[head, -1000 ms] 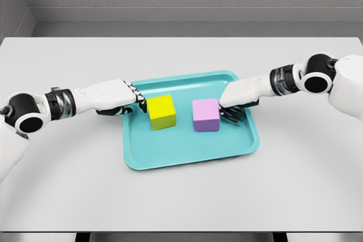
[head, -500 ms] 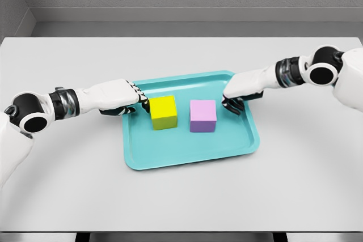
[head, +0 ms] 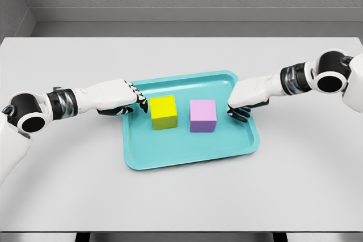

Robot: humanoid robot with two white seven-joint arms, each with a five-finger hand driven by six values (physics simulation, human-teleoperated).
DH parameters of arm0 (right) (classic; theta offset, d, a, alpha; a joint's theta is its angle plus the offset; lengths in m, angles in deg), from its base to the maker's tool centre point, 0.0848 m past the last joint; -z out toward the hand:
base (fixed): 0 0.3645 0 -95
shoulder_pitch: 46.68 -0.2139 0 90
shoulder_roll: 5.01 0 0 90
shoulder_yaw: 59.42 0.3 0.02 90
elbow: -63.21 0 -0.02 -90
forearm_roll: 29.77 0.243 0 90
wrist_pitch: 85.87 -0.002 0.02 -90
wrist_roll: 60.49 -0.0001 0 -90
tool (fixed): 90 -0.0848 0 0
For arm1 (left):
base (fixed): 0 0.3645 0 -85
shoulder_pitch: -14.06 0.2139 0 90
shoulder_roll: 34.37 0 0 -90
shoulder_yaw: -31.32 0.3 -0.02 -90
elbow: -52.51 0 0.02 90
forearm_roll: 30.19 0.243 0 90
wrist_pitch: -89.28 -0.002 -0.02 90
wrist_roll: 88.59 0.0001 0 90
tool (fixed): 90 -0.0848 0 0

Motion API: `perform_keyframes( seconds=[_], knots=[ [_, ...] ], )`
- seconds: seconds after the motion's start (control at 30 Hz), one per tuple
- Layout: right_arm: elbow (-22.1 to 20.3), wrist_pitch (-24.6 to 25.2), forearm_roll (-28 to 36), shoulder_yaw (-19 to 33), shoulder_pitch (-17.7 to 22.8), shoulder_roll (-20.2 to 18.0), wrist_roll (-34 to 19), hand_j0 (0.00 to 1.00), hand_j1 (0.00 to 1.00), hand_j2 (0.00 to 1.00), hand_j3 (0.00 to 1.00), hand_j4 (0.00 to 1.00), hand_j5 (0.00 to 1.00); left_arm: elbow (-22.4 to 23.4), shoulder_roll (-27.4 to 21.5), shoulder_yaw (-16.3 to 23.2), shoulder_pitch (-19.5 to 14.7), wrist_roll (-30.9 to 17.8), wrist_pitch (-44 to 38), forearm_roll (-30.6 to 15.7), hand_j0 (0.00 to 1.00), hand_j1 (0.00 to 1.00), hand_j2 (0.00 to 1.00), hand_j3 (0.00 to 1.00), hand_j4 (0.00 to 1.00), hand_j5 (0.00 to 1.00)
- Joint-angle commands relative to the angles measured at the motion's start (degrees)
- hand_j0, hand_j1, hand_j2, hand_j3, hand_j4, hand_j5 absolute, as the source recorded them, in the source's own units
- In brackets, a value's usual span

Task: Push two cubes

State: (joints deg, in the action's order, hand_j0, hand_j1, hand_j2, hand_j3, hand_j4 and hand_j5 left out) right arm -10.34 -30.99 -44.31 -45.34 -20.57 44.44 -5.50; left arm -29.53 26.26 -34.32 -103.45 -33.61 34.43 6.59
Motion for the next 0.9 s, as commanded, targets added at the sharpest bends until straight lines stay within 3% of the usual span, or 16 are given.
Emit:
perform_keyframes(
  seconds=[0.0,0.1,0.23,0.43,0.57,0.87],
  knots=[
    [0.0,0.1,0.2,-0.7,0.0,0.4,0.0,0.12,0.12,0.12,0.12,0.12,0.12,0.0,0.1,0.0,0.0,0.0,-0.2,-0.3,0.56,0.56,0.56,0.56,0.56,0.56],
    [-0.8,0.1,0.2,-1.2,0.0,0.1,0.0,0.12,0.12,0.12,0.12,0.12,0.12,0.8,0.4,0.0,0.0,0.0,-0.2,-0.3,0.56,0.56,0.56,0.56,0.56,0.56],
    [-5.3,0.1,0.2,-1.0,-0.3,-1.3,0.0,0.13,0.13,0.13,0.13,0.13,0.13,0.6,0.1,-0.1,0.0,0.0,-0.2,-0.4,0.56,0.56,0.56,0.56,0.56,0.56],
    [-14.0,0.1,0.6,1.0,-0.7,-7.0,0.0,0.13,0.13,0.13,0.13,0.13,0.13,0.6,0.0,-0.1,0.0,0.0,-0.2,-0.4,0.56,0.56,0.56,0.56,0.56,0.56],
    [-18.7,0.1,1.2,1.8,-0.5,-7.3,0.0,0.13,0.13,0.13,0.13,0.13,0.13,2.5,-0.1,-0.2,-0.5,0.0,-0.2,-0.3,0.56,0.56,0.56,0.56,0.56,0.56],
    [-20.9,0.1,3.1,1.2,-0.5,-6.6,0.0,0.13,0.13,0.13,0.13,0.13,0.13,7.5,1.9,-0.1,-5.4,0.0,-0.2,-0.3,0.56,0.56,0.56,0.56,0.56,0.56]
  ],
)
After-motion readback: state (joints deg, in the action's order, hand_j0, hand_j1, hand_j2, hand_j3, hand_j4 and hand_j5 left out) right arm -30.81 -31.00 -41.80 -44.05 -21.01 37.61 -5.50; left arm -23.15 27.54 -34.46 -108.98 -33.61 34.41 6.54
